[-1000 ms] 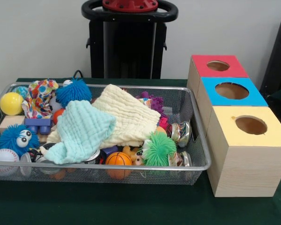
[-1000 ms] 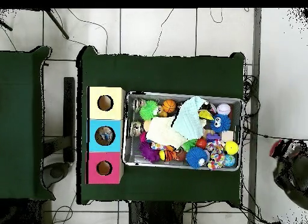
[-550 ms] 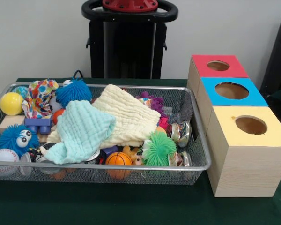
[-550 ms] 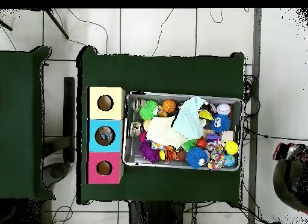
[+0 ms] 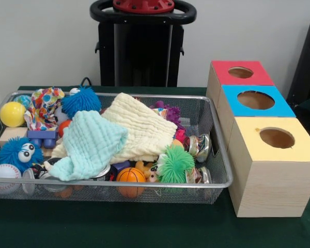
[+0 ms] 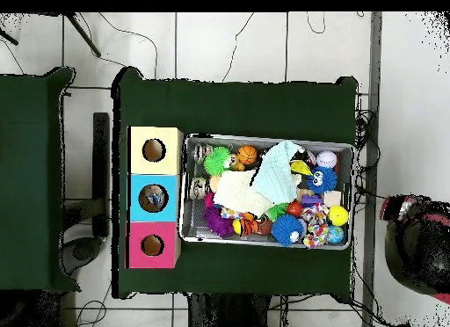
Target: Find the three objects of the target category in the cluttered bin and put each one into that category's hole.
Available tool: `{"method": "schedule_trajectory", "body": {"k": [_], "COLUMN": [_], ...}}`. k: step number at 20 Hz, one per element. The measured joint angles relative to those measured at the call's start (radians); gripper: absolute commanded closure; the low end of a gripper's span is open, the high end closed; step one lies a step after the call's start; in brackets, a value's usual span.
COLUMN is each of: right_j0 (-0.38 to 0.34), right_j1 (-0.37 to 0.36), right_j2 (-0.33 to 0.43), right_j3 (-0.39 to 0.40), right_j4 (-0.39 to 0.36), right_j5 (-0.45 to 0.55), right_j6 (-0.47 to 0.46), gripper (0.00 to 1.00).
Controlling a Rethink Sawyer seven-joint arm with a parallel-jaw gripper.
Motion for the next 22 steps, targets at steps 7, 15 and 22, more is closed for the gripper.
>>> {"method": "schedule_trajectory", "body": {"k": [7,15,22], "right_j0": [0.043,0.073,0.131], "right_j1": [0.046,0.076,0.126], "right_j2": [0.006,0.008,-0.017], "right_j3": [0.000,0.000,-0.002], "right_j4": [-0.089,-0.112,-0.131], "right_j5": [-0.042,-0.045,-0.080], "right_j6": [0.000,0.000,0.000], "gripper": [1.00,1.00,1.00]}}
